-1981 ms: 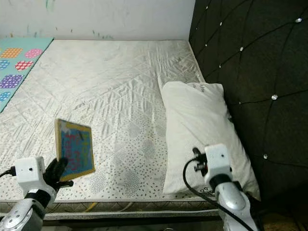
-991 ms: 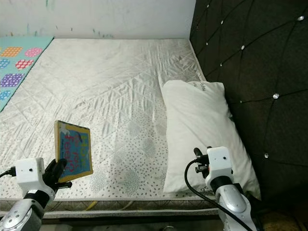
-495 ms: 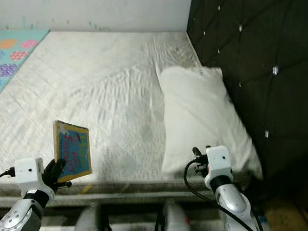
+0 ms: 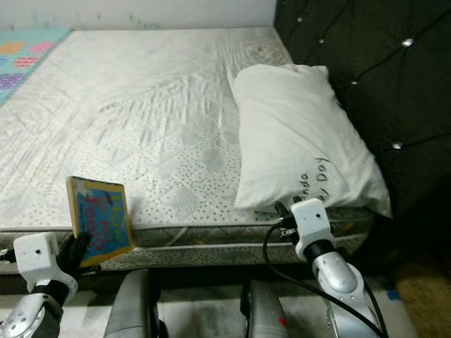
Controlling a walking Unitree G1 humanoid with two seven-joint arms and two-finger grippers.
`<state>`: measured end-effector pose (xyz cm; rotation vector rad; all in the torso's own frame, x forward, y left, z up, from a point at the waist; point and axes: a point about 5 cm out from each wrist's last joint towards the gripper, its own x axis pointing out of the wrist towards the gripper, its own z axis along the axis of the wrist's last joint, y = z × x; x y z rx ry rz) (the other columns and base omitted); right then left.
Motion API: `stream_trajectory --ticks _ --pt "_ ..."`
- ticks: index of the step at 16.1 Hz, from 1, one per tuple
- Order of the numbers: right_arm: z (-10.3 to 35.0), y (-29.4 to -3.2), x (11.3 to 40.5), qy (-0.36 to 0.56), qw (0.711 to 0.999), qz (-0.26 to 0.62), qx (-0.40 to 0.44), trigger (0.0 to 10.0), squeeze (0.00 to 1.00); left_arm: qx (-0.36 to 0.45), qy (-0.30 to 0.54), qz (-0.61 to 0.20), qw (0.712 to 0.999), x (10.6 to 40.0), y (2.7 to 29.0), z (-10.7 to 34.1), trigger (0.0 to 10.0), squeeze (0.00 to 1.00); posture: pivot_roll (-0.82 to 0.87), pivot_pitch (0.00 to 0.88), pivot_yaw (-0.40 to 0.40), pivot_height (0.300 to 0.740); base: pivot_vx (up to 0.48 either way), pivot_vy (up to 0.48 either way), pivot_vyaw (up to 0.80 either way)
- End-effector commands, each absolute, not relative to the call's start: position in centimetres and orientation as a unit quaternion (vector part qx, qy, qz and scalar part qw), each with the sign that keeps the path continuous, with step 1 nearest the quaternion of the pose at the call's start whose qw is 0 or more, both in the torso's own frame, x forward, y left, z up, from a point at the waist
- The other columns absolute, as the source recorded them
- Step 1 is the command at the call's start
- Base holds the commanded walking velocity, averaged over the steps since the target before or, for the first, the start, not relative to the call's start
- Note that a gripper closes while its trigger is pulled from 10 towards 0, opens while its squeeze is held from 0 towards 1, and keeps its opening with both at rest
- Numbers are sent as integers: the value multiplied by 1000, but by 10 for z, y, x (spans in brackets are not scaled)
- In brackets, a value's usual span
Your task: Clean up the room
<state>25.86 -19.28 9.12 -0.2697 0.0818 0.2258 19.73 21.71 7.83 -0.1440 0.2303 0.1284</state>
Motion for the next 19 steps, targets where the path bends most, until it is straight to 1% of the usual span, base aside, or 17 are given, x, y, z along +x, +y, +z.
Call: stream_trajectory --ticks 1,2,3,10,19 --pt "94 -193 260 33 982 119 -140 10000 0 -58 99 75 991 199 222 85 10000 0 -136 126 -11 579 0 0 0" --pt "93 -191 259 33 982 122 -139 10000 0 -56 99 77 991 199 222 85 10000 0 -136 126 -11 564 0 0 0" --pt "93 -190 259 31 982 126 -137 10000 0 -54 98 78 991 199 223 85 10000 0 -135 126 -11 560 0 0 0" --pt "95 -187 261 27 981 135 -133 10000 0 -48 73 81 993 201 221 92 10000 0 -132 123 -22 560 0 0 0" --pt "97 -189 263 23 982 130 -135 10000 0 -56 57 77 994 205 218 96 10000 0 -137 125 -27 560 311 0 0"
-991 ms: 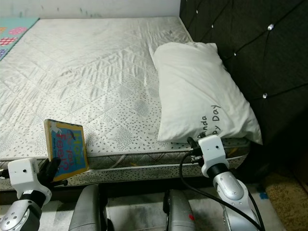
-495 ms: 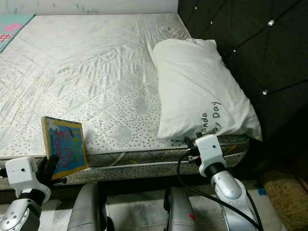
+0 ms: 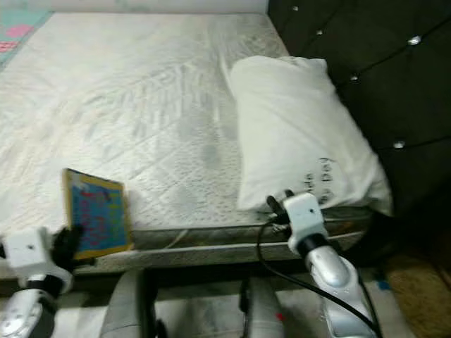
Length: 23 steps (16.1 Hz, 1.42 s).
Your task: Clean up the room
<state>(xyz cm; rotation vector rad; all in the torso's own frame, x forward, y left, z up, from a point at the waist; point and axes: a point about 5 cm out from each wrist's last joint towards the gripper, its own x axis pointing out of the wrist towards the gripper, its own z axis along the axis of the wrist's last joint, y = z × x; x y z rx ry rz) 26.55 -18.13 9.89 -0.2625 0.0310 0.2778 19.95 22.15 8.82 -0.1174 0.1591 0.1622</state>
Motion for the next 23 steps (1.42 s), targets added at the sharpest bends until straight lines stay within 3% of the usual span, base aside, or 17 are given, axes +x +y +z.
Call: stream_trajectory --ticks 1,9,13,23 --pt "98 -192 264 18 982 119 -143 10000 0 -54 57 79 994 205 219 97 10000 0 -137 126 -27 560 0 0 0" --pt "103 -201 270 5 983 83 -165 10000 0 -23 -38 74 996 234 208 146 10000 0 -137 121 -25 560 0 0 0" --pt "104 -201 270 3 983 81 -164 10000 0 -38 -42 67 996 232 210 146 10000 0 -141 122 -25 560 0 0 0" --pt "102 -197 268 4 984 88 -154 10000 0 -52 -27 58 997 232 205 139 10000 0 -142 118 -23 560 309 0 0"
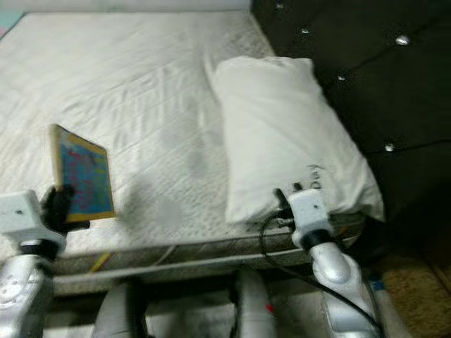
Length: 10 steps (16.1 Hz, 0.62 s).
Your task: Clean up the room
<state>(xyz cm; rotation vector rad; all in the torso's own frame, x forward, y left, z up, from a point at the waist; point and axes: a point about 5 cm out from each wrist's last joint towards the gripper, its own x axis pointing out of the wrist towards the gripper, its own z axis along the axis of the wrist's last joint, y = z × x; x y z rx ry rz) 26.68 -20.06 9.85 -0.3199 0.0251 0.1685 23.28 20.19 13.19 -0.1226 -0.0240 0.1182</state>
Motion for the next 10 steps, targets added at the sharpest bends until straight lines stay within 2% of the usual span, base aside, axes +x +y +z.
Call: stream_trajectory --ticks 1,5,10 --pt "102 -197 268 4 984 87 -153 10000 0 -52 -23 61 997 232 205 138 10000 0 -142 118 -23 560 0 0 0" --pt "102 -198 269 3 984 86 -158 10000 0 -59 -17 65 996 233 204 134 10000 0 -140 118 -24 560 0 0 0" --pt "103 -200 269 2 983 87 -161 10000 0 -162 22 18 986 253 196 118 10000 0 -166 119 -39 560 0 0 0"
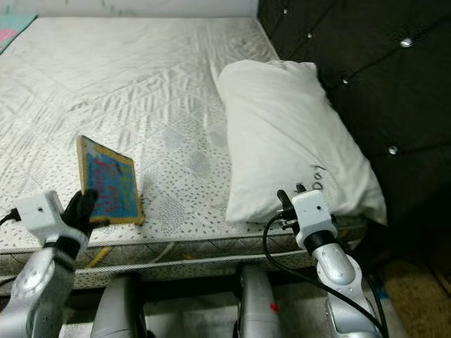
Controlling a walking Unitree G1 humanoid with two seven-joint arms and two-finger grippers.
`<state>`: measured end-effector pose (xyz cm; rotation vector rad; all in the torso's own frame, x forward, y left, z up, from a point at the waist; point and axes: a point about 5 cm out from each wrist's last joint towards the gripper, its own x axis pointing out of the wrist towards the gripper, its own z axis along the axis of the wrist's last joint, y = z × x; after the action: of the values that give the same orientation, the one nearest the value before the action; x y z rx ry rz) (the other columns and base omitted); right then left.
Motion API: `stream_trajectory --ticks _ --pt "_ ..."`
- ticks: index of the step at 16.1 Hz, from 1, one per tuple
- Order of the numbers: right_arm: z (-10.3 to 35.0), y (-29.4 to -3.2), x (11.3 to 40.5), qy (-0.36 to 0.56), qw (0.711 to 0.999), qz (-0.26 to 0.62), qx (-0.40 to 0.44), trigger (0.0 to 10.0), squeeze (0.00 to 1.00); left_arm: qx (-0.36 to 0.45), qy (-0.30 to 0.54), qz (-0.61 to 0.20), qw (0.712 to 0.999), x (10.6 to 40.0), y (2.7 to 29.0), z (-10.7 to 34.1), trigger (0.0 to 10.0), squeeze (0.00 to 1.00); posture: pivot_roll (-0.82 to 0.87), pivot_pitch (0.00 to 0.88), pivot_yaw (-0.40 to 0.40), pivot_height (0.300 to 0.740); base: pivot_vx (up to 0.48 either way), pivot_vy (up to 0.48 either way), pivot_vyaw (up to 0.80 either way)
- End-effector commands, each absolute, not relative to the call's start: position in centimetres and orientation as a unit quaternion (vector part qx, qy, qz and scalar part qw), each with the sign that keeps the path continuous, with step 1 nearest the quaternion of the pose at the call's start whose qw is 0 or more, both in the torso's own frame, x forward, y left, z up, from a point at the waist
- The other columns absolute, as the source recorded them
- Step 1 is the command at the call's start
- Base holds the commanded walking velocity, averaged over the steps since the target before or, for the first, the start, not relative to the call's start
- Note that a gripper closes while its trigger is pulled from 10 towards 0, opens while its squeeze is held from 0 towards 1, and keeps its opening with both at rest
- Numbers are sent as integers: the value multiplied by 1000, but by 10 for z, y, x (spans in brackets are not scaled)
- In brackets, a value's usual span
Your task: Clean up the room
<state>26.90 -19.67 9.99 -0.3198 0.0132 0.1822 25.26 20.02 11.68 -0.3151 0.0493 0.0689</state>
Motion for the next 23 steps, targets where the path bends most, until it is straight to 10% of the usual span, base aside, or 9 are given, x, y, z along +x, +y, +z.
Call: stream_trajectory --ticks 1,13,23 --pt "106 -201 268 1 983 87 -162 10000 0 -214 25 0 977 262 191 118 10000 0 -181 124 -44 560 0 0 0" --pt "139 -209 231 43 970 203 -123 10000 0 -504 61 -67 859 285 152 103 10000 0 -292 171 -77 560 0 0 0" --pt "147 -208 233 46 974 182 -124 10000 0 -486 165 -70 856 298 176 72 10000 0 -318 173 -76 560 0 0 0"
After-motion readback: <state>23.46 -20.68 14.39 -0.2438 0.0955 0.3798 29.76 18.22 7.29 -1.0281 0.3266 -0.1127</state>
